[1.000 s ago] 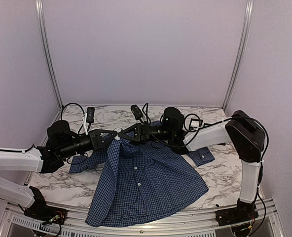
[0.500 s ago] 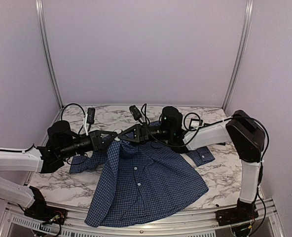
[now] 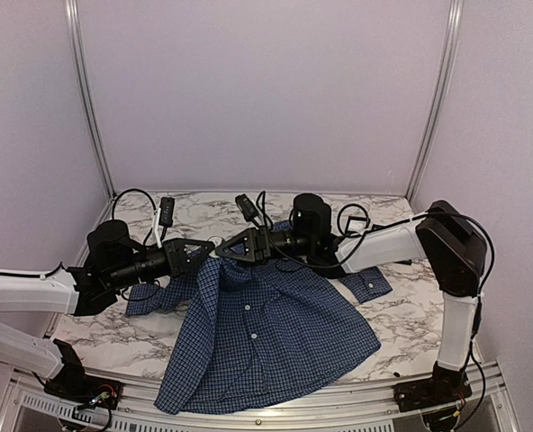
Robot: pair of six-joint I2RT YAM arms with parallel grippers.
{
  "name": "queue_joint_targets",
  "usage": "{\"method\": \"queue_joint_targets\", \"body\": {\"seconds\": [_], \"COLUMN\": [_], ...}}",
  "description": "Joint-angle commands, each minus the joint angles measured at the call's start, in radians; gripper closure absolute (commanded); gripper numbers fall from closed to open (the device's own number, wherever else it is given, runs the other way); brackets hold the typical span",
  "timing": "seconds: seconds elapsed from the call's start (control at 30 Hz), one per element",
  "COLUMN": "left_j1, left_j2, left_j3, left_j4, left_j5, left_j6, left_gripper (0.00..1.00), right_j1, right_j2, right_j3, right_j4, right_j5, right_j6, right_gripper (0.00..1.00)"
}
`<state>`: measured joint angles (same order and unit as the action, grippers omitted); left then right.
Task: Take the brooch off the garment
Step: Remove the brooch from the flattened clothing.
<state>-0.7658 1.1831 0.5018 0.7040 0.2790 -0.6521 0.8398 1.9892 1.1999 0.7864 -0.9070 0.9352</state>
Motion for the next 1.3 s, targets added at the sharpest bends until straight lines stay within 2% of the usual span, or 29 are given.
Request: {"method": "queue_joint_targets", "body": {"seconds": [0.0, 0.17, 0.73, 1.1, 1.27], "left_j1": [-0.017, -0.015, -0.015, -0.013, -0.014], "left_j2": [-0.029, -0.035, -0.068, -0.067, -0.068], "left_j3": [0.008, 0.002, 0.013, 0.033, 0.038], "left_j4": [0.054, 0.054, -0.075, -0.12, -0.135], "left_j5": [0.033, 0.025, -0.062, -0.078, -0.078], "left_j6": [0.02, 0.021, 0.032, 0.033, 0.034], "left_gripper": [1.0, 1.0, 1.0, 1.0, 1.0], "right_j1": [0.026, 0.025, 0.031, 0.103, 0.11], "right_j2": [-0.037, -0.066, -0.214, -0.23, -0.228], "right_j3": [0.012, -0.013, -0.021, 0.042, 0.05], "right_j4": [-0.071, -0.079, -0.451, -0.651, -0.655], "right_j5": [0.031, 0.058, 0.272, 0.431, 0.452], "right_j6": [-0.037, -0.061, -0.414, -0.593, -0.597], "right_gripper": [0.69, 0.63, 0.61, 0.65, 0.76]}}
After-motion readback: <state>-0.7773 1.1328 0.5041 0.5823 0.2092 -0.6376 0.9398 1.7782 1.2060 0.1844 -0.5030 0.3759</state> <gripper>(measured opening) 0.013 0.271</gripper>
